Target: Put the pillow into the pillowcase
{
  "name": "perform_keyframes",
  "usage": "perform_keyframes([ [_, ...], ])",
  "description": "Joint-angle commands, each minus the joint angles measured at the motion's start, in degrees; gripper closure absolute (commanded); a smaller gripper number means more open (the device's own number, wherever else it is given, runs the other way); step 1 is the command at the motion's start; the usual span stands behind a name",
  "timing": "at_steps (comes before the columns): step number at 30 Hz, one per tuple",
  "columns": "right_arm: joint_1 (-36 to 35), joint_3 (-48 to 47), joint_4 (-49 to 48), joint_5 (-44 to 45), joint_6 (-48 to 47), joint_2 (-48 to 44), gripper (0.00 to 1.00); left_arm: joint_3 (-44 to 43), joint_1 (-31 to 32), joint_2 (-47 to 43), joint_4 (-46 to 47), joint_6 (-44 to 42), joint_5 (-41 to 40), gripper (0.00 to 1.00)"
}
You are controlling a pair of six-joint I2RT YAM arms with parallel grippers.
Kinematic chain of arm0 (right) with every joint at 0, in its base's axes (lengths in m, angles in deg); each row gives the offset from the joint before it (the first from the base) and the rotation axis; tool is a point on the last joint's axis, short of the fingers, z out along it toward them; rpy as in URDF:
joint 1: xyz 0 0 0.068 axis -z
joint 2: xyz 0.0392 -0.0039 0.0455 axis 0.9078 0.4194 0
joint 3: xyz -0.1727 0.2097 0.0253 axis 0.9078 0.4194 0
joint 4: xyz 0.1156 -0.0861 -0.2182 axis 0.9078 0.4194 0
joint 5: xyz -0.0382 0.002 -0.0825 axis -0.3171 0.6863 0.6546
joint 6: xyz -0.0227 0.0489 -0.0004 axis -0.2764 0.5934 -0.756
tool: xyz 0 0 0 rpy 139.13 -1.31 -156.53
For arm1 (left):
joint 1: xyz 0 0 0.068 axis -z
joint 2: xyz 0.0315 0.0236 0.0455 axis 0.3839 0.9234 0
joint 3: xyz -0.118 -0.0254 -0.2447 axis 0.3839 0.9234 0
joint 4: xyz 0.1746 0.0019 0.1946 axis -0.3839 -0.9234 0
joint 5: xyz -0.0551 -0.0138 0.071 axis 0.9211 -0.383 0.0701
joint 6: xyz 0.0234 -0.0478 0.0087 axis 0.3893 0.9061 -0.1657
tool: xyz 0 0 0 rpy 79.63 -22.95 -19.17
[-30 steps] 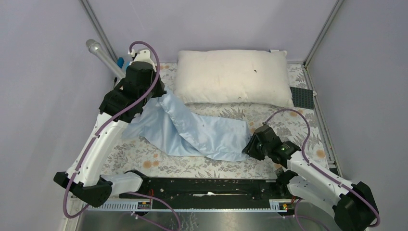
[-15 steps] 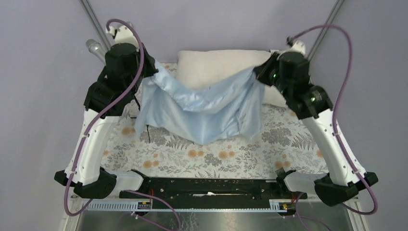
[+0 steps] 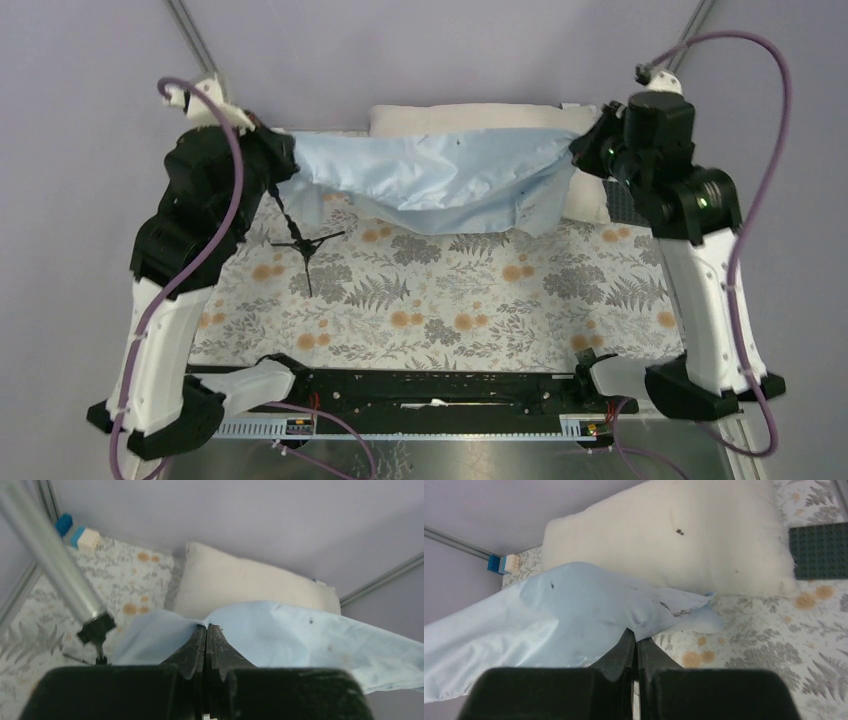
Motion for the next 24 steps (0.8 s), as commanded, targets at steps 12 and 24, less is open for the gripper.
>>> perform_keyframes([
  [12, -12.7, 72.2, -17.8, -16.6, 19.2, -36.3, 1.00, 40.3, -0.3, -30.7, -10.2, 19.1, 9.8, 1.00],
  [24, -41.1, 64.0, -30.0, -2.2, 22.2, -9.5, 0.79, 48.7, -0.2, -23.5, 0.5, 16.2, 21.3, 0.27],
])
